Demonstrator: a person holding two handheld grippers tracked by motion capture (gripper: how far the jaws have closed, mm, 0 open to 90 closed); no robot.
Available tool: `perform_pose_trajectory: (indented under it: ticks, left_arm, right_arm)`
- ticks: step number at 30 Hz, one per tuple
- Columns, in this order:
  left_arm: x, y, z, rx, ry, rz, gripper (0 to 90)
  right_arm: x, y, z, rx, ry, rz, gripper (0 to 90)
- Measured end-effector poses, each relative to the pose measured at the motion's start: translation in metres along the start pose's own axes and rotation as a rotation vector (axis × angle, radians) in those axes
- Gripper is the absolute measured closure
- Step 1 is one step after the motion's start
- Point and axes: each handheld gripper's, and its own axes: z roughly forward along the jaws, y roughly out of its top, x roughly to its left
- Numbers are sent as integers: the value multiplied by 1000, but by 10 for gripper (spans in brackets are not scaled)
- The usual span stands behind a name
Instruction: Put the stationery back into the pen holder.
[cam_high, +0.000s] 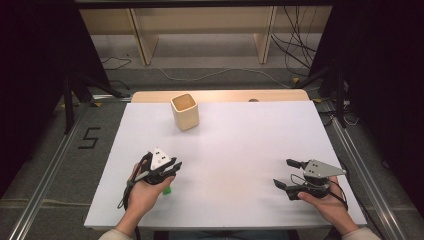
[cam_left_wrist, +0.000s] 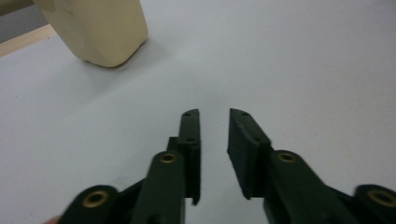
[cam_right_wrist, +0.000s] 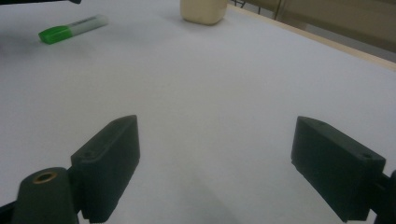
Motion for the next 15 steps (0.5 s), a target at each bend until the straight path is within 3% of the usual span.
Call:
perform_pose_trajectory:
  ticks: [2, 3, 7, 8, 11, 15]
  left_arm:
    - [7, 4, 5, 34, 9, -2, 879]
    - [15, 7, 12, 82, 26, 0, 897]
    - [31, 8, 30, 202, 29, -10, 899]
    - [31, 8, 30, 202, 29, -10, 899]
    - [40, 5, 41, 274, 29, -12, 900]
    - [43, 4, 44, 298, 39, -12, 900]
  right_arm:
    - [0, 0, 0, 2, -1, -6, 163]
    - [1, 0, 1, 5, -1, 4, 163]
    - [0, 0, 2, 18, -3, 13, 163]
    - [0, 0, 3, 13, 0, 10, 163]
    - [0, -1, 2, 12, 0, 16, 163]
    - [-1, -1, 1, 7, 0, 7, 163]
